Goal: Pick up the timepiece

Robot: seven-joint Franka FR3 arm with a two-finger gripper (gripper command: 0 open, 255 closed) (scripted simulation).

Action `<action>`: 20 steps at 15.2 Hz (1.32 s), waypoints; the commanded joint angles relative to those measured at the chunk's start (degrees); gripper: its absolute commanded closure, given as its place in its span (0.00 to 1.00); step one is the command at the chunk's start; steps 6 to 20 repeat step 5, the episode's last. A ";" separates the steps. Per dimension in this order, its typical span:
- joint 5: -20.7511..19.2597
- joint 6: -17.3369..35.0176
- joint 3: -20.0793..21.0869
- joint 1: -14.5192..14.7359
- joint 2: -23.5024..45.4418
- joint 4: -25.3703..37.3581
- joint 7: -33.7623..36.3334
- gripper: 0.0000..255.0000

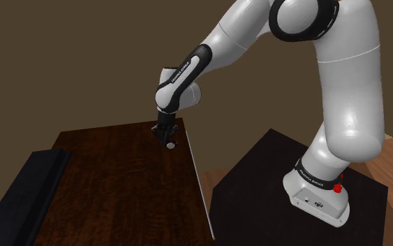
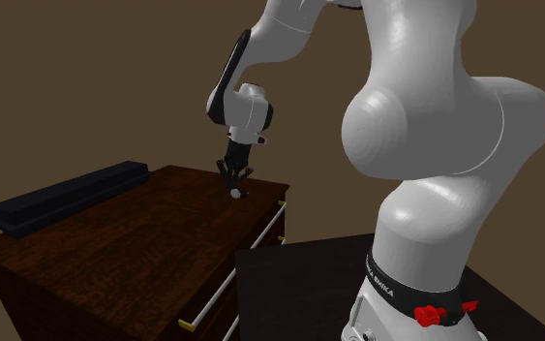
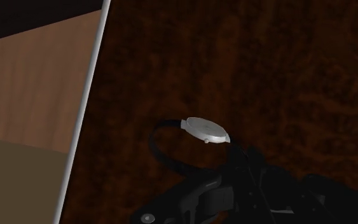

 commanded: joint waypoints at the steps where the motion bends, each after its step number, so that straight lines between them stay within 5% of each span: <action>1: -0.10 -1.23 -0.04 -0.03 -1.34 -0.10 0.38 1.00; 20: -0.17 -2.42 -0.05 -0.07 -2.73 -0.26 0.74 1.00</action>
